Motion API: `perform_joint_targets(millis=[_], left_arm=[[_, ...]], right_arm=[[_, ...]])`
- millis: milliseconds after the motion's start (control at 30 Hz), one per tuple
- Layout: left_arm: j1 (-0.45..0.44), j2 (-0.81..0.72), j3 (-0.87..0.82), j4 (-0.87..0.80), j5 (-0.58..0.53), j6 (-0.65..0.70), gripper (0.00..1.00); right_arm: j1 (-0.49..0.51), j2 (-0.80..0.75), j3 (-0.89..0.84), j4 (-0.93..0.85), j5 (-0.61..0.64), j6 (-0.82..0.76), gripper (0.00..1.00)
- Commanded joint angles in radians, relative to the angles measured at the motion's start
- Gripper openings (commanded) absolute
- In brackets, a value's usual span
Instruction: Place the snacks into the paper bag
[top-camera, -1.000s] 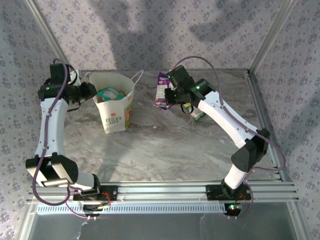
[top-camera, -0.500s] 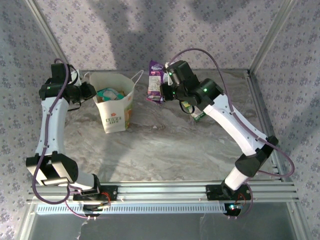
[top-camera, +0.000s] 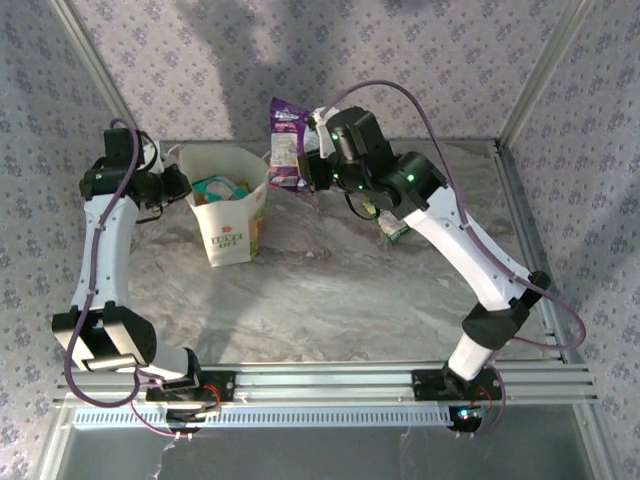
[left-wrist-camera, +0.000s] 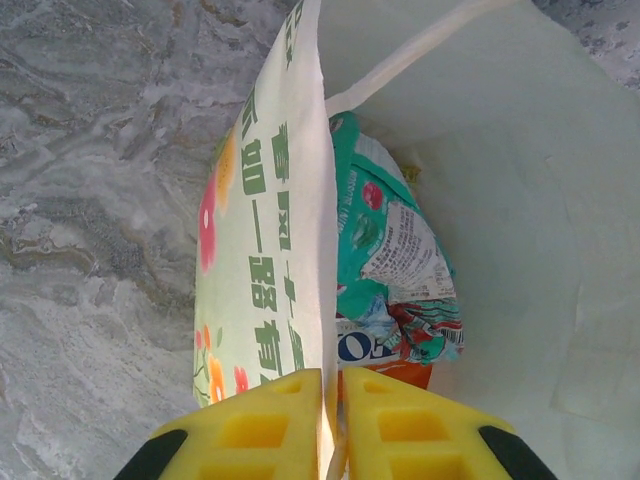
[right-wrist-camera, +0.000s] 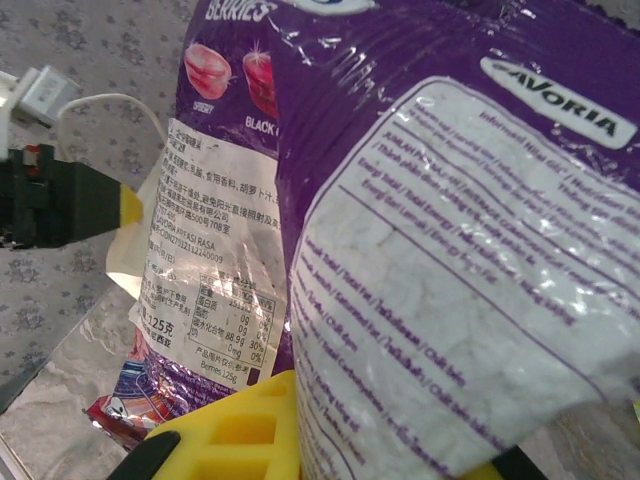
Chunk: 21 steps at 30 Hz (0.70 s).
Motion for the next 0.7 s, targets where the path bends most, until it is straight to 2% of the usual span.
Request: perform_joint_targets(millis=[0, 567, 667], left_arm=[[-0.004, -0.003, -0.01, -0.002, -0.017, 0.022, 0.15], [0.001, -0.028, -0.03, 0.001, -0.032, 0.039, 0.15], [0.004, -0.03, -0.018, -0.005, -0.022, 0.033, 0.19]], right_arm=[[0.017, 0.04, 0.078, 0.049, -0.032, -0.035, 0.14], [0.046, 0.311, 0.425, 0.003, -0.136, -0.026, 0.14], [0.048, 0.367, 0.504, -0.022, -0.159, -0.017, 0.14]])
